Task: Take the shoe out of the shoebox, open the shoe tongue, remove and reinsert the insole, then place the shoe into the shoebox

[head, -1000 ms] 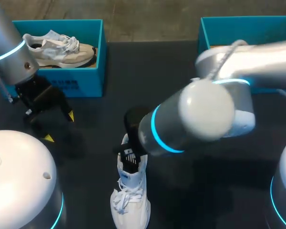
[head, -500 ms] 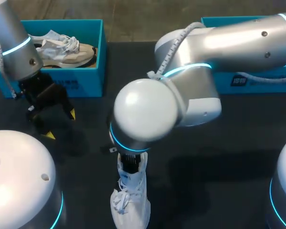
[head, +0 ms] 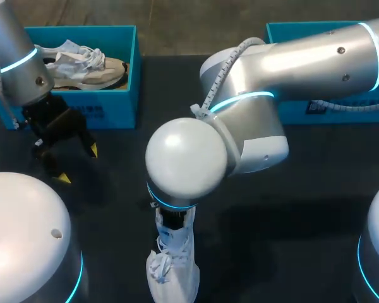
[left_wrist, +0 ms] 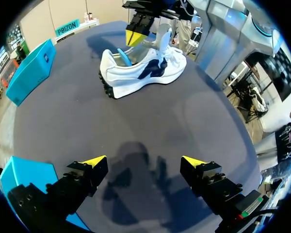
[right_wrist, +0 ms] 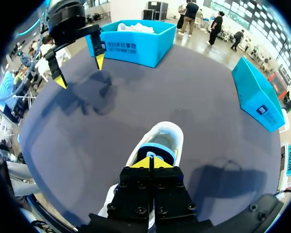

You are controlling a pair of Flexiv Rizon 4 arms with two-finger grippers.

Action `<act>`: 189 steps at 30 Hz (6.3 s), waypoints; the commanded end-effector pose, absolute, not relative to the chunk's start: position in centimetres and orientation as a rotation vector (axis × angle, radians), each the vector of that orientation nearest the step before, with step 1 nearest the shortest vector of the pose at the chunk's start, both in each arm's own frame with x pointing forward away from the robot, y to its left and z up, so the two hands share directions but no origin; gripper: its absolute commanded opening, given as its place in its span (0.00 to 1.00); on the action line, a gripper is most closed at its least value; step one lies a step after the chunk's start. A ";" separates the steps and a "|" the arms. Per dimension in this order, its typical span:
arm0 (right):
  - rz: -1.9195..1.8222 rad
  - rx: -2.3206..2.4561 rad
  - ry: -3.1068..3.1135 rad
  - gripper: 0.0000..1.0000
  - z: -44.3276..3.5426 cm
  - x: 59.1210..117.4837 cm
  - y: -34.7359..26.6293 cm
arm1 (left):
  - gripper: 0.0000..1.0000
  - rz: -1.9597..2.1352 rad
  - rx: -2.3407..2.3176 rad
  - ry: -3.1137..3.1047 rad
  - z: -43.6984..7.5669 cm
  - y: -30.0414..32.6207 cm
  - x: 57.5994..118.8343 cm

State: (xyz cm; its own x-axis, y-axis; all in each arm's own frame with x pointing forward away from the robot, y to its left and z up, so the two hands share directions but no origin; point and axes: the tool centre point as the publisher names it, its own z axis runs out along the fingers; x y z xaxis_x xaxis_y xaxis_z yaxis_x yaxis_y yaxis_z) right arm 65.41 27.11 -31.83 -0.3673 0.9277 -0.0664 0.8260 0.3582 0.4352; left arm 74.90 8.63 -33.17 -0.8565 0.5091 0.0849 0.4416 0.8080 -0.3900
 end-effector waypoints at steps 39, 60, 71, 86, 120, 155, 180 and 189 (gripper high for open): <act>0.375 1.881 1.929 0.00 -40.5 68.9 26.1 | 1.00 0.530 -0.746 -2.802 -33.3 8.4 75.2; 0.335 1.947 2.001 0.00 -40.1 65.3 25.5 | 1.00 0.530 -0.746 -2.802 -33.3 8.4 75.2; 0.466 1.844 1.988 0.00 -37.7 68.3 26.1 | 1.00 0.530 -0.746 -2.802 -33.3 8.4 75.2; 0.552 1.844 1.957 0.00 -39.8 70.8 26.3 | 1.00 0.530 -0.746 -2.802 -33.3 8.4 75.2; 0.462 1.880 1.965 0.00 -38.6 66.4 26.2 | 1.00 0.530 -0.746 -2.802 -33.3 8.4 75.2; 0.470 1.937 2.029 0.00 -40.7 68.3 26.2 | 1.00 0.530 -0.746 -2.802 -33.3 8.4 75.2; 0.429 1.964 2.027 0.00 -38.9 66.8 26.5 | 1.00 0.530 -0.746 -2.802 -33.3 8.4 75.2; 0.414 2.026 2.071 0.00 -42.2 66.8 26.8 | 1.00 0.530 -0.746 -2.802 -33.3 8.4 75.2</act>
State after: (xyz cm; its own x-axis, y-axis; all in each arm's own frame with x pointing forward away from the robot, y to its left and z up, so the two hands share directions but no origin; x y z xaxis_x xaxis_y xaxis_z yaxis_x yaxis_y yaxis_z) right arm 66.97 26.54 -40.50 -0.3295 0.9414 -0.0720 0.8821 0.3341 0.3319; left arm 75.28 8.34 -33.28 -0.8544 0.5112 0.0925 0.4415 0.8084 -0.3893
